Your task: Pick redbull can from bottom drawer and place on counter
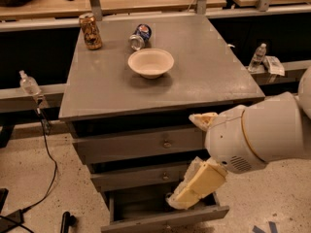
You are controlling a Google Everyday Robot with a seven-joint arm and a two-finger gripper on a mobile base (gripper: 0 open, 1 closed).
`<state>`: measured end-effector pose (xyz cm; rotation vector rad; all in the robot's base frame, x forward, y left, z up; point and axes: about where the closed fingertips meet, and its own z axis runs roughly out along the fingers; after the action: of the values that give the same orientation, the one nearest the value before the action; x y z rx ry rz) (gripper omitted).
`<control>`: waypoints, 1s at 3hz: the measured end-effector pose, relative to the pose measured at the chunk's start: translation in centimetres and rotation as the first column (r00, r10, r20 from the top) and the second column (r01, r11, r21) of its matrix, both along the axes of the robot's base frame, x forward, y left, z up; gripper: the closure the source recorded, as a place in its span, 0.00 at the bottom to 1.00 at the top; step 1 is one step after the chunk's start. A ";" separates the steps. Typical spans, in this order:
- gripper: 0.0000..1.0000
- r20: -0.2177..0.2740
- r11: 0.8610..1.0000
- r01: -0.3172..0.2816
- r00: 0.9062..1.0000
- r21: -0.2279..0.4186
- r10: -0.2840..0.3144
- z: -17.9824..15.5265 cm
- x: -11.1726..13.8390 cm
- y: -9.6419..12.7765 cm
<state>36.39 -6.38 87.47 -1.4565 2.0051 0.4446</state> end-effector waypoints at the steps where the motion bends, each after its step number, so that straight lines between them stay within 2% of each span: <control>1: 0.00 -0.052 0.985 -0.013 0.998 0.173 0.022 -5.2 2.2 -0.8; 2: 0.00 -0.104 0.923 -0.003 0.993 0.385 0.046 -12.2 4.0 -2.3; 3: 0.00 -0.141 0.847 -0.005 0.986 0.531 0.094 -17.3 4.0 -3.1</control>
Offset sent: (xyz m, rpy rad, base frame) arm 0.0702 -0.0549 -0.2126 0.6451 0.2383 0.0169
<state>40.44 -9.50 70.19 -1.1461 1.7626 1.0780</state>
